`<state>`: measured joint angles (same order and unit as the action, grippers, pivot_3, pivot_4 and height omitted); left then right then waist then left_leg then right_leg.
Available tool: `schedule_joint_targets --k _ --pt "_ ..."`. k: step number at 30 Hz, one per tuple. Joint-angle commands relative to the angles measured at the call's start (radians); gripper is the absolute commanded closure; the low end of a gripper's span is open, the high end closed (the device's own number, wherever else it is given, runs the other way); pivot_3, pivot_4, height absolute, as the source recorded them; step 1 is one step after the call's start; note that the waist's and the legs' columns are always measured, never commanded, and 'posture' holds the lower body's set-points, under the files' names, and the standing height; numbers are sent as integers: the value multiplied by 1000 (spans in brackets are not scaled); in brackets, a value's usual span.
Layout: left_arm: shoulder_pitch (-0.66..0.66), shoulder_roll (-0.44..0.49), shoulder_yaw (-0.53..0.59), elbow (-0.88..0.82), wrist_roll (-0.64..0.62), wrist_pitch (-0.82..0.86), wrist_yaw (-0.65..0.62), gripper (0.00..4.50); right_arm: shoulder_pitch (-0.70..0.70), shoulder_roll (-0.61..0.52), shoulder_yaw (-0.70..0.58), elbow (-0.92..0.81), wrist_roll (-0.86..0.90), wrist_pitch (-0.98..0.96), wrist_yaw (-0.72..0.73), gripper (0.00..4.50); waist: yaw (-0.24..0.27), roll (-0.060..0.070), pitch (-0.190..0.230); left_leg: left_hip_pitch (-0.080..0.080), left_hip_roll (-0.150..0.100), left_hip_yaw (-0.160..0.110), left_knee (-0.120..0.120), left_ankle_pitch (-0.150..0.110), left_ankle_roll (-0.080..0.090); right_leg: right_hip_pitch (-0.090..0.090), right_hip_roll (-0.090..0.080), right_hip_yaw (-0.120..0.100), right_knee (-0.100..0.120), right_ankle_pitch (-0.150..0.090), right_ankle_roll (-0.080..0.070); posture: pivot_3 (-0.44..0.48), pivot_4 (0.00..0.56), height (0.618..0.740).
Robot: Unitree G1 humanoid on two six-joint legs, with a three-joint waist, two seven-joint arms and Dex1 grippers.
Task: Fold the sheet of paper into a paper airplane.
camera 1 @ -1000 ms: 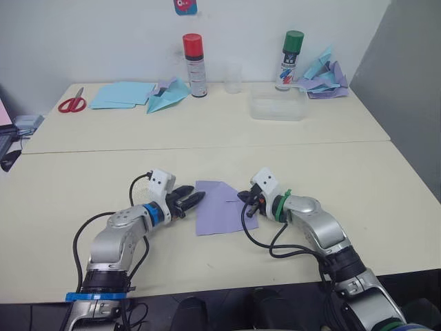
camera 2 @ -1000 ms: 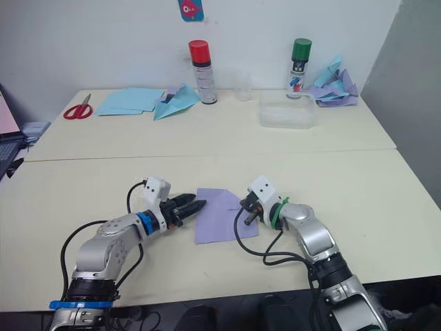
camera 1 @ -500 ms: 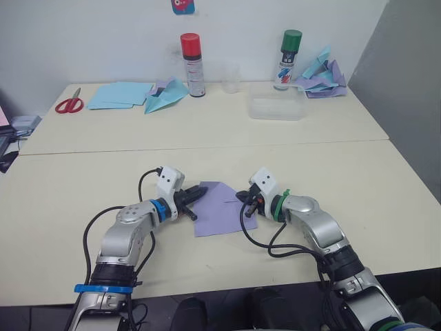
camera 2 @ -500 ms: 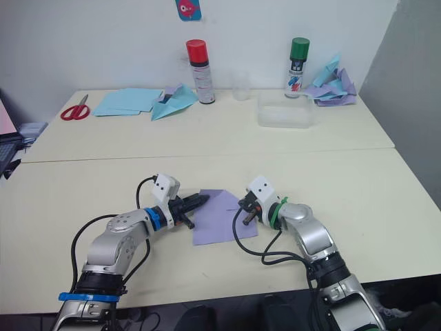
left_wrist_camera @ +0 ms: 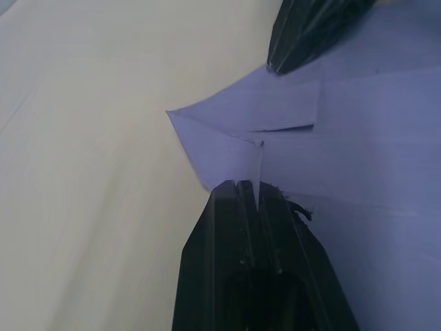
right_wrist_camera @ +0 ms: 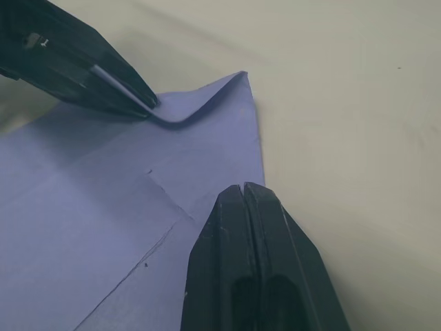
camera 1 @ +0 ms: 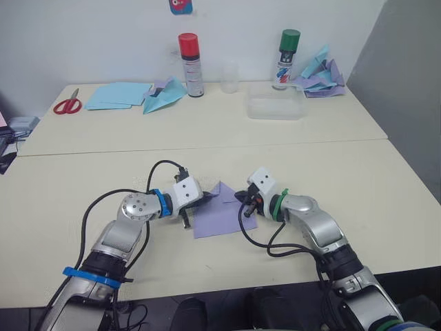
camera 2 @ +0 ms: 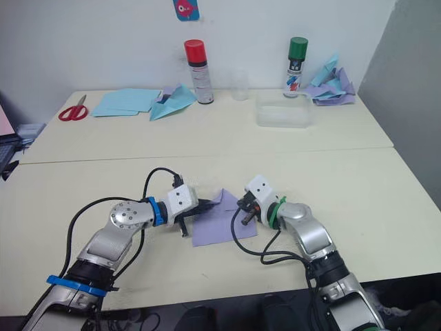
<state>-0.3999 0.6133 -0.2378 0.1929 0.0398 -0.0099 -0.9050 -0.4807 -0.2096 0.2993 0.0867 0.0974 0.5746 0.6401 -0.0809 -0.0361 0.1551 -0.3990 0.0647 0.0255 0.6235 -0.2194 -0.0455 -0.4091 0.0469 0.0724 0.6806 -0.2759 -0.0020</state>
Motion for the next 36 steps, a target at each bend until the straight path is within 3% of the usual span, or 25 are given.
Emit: schedule_joint_targets --k 1,5,17,28,31,36 --pt "-12 20 -43 32 53 -2 -31 4480 -36 40 -31 13 35 -30 1 4500 0 0 0 0 0 0 0 0 0 0 0 0 0 0 0 0 150 740" --pt "-30 7 -43 61 64 3 -23 4480 -87 112 -112 65 83 -93 -28 4500 1 2 1 -1 0 0 0 0 0 -1 0 0 0 0 0 0 150 740" --pt "-40 -24 -3 45 26 80 -2 4480 -186 150 -33 279 -4 -201 3 4500 9 2 1 -1 -1 0 1 0 0 0 0 0 0 1 1 0 150 740" --pt "-20 -18 3 -3 35 32 31 4480 -233 165 -11 424 -89 -235 -34 4500 10 2 1 -1 0 0 1 0 0 0 0 0 1 1 1 0 150 740" --pt "-3 4 -5 -33 29 18 0 3793 -235 168 -12 436 -95 -240 -34 4500 10 2 1 -1 0 0 1 0 0 0 0 0 1 1 1 0 150 740" --pt "68 61 26 -173 -32 47 -58 2266 -229 166 -11 434 -98 -239 -28 4500 4 2 1 -1 0 0 0 0 0 -1 0 0 0 0 0 0 150 740"
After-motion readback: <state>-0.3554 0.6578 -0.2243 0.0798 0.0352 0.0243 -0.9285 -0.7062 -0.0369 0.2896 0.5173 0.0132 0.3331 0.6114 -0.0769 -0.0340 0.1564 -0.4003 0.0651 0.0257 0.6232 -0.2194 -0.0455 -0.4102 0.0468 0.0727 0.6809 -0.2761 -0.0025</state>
